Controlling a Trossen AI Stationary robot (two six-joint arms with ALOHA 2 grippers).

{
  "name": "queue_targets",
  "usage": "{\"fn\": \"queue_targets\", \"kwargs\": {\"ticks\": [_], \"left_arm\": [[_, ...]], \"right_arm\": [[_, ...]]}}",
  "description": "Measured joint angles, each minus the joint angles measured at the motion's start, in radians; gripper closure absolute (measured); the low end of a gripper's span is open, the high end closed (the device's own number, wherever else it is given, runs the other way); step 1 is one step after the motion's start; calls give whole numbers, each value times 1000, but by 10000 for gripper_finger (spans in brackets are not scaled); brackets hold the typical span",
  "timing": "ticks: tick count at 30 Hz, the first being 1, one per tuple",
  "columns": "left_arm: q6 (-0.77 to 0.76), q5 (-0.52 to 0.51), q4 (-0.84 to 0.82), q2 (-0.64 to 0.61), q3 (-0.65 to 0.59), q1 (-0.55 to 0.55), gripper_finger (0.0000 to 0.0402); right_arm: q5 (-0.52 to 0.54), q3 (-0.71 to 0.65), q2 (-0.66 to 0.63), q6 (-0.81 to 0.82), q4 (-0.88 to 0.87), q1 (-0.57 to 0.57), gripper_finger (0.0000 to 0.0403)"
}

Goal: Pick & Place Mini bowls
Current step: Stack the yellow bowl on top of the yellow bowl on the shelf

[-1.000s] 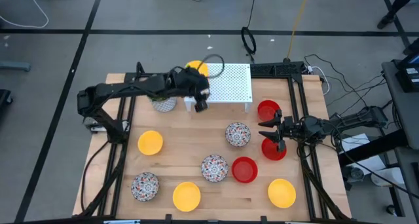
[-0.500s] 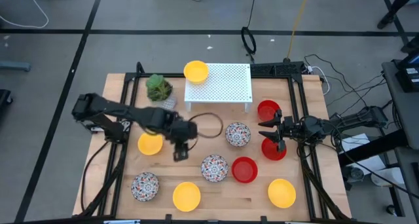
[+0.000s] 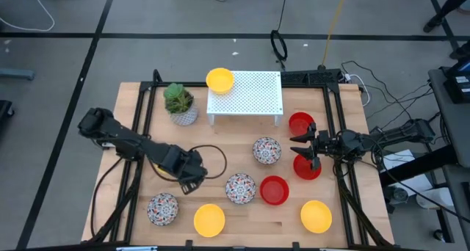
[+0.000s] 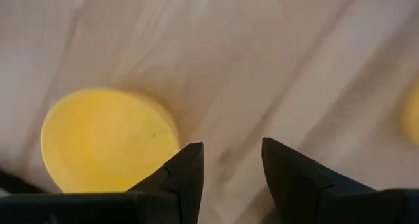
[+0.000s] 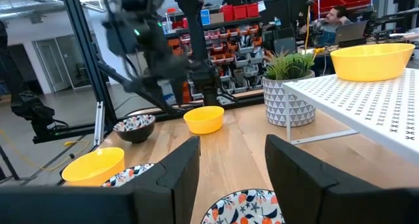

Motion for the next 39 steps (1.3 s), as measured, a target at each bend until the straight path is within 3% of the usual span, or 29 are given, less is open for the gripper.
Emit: {"fn": "queue_targets", "kwargs": {"ticks": [7, 16, 20, 26, 35, 39], "left_arm": [[-59, 76, 24, 0, -171, 43, 243], [-49, 86, 190, 1, -318, 53, 243], [2, 85, 195, 1, -319, 51, 277], [38, 95, 193, 1, -318, 51, 388], [153, 130, 168, 1, -219, 51, 395], [254, 75, 161, 1, -111, 47, 386]], "right_arm": [[0, 0, 0, 0, 0, 0, 243], [0, 0, 0, 0, 0, 0, 243], [0, 0, 0, 0, 0, 0, 243], [0, 0, 0, 0, 0, 0, 243], [0, 0, 0, 0, 0, 0, 243], [0, 0, 0, 0, 0, 0, 243]]}}
